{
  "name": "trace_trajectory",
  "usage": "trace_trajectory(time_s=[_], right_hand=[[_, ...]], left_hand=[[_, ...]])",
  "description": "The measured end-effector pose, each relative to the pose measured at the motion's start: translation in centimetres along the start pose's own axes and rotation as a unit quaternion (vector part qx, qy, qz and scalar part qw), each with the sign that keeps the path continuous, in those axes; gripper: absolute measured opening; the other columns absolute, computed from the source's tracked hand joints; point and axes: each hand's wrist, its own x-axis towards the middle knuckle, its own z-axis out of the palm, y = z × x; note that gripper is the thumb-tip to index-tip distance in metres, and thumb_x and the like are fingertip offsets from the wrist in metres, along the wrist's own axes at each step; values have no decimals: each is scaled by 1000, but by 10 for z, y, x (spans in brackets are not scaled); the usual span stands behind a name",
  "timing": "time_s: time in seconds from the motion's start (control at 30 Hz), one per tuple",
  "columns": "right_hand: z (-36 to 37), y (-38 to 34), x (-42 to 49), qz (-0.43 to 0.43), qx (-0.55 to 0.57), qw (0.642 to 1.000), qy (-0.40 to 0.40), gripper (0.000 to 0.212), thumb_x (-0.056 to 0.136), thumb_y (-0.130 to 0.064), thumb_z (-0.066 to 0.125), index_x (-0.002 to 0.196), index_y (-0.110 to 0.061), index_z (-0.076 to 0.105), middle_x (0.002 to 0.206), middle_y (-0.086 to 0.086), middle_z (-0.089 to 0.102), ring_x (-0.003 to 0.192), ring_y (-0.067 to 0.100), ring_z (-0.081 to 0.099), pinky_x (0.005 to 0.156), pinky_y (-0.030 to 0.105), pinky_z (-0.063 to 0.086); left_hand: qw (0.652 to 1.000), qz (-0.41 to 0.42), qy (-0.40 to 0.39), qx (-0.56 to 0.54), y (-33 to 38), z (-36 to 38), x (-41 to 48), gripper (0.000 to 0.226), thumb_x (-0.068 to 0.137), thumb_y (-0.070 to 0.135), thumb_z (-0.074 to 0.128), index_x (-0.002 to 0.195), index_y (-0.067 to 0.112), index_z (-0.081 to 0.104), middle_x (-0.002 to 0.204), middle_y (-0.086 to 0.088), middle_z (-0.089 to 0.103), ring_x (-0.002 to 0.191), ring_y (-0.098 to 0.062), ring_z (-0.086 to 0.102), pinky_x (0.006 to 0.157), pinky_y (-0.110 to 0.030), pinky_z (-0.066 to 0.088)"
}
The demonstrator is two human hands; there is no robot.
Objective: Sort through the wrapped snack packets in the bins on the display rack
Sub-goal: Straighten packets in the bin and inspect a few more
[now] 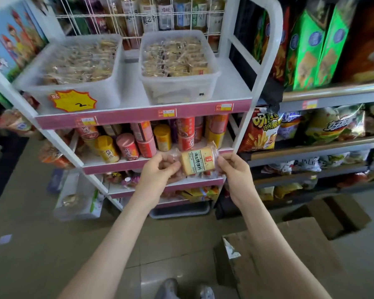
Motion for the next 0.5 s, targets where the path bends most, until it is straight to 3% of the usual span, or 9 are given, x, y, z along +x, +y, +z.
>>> trace_trajectory(time_s=[0.07,0.17,0.23,0.33,0.5], right_hand=[[1,7,-1,11,10,1000,4,11,95,-15,55,89,-15,65,98,22,67,98,43,61,93,58,48],[-1,6,-1,19,18,1000,-6,12,95,-10,55,102,-13,64,101,19,68,95,34,63,91,46,53],[-4,2,2,22,12,999,-28,13,95,-11,55,101,-12,66,98,14,70,91,27,63,85,38,53],[-4,-3,4,20,-1,999,-40,14,95,-22,57,96,-12,67,96,8,72,93,24,67,88,40,52],[6,-4,-2,-22,-1,1000,-5,10,95,-17,57,92,-10,64,82,8,69,74,17,62,75,38,53]], left_hand=[[999,18,-3,27,0,3,0,12,91,-2,58,88,8,54,74,-4,58,69,-15,66,69,-30,59],[997,40,-13,64,3,3,3,14,93,-1,58,96,13,56,77,-5,59,72,-16,67,64,-27,58],[995,53,-32,80,4,0,5,18,92,0,58,101,16,57,77,-2,59,71,-15,68,66,-29,58],[992,61,-51,100,6,-5,6,20,92,1,59,104,17,58,75,1,59,69,-11,68,68,-31,59],[992,69,-38,101,3,-14,10,17,93,8,61,101,23,59,86,-11,60,86,-31,68,75,-47,59]])
